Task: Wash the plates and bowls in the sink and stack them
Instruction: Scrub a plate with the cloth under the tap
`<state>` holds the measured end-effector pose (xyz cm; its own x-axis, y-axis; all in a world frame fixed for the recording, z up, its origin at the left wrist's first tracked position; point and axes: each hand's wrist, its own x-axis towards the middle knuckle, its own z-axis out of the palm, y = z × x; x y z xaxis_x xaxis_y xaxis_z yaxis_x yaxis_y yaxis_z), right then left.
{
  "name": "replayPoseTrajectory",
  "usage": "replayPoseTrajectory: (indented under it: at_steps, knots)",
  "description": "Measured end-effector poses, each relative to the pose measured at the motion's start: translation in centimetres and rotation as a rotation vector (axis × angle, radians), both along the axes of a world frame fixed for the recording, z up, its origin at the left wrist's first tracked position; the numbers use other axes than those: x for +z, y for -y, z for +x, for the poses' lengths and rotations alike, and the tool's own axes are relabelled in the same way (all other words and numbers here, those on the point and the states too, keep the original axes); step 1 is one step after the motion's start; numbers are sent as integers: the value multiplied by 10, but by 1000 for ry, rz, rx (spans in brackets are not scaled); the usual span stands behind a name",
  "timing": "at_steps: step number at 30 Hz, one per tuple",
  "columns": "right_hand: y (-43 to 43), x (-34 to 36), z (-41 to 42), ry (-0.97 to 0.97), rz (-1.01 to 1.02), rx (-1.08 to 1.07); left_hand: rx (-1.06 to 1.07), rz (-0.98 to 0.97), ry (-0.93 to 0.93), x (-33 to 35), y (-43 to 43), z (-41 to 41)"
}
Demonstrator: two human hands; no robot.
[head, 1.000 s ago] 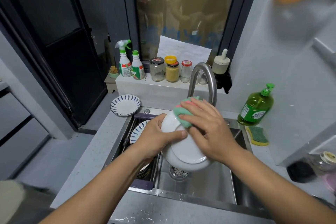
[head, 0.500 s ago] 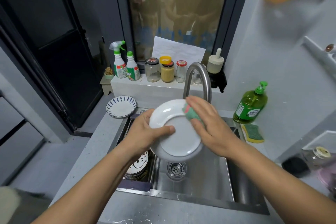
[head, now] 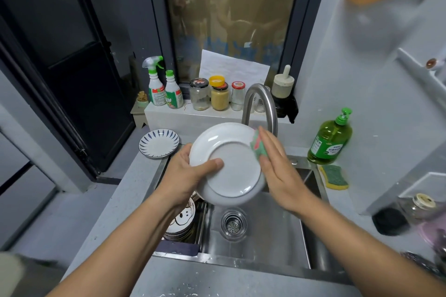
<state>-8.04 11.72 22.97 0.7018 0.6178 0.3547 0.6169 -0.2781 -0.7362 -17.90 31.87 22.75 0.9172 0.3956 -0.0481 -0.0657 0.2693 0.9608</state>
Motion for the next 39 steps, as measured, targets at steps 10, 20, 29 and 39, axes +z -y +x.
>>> replayPoseTrajectory:
  at_steps: [10,20,29,39]
  knots:
    - [-30,41,3,63,48,-214,20,36,43,1,14,2]
    - [-44,6,-43,-237,296,-404,204,-390,168,1,33,-1]
    - [-15,51,-5,-237,106,-244,28,-447,-29,7,25,-10]
    - [-7,89,21,-47,-199,102,-330,3,-137,38,-10,17]
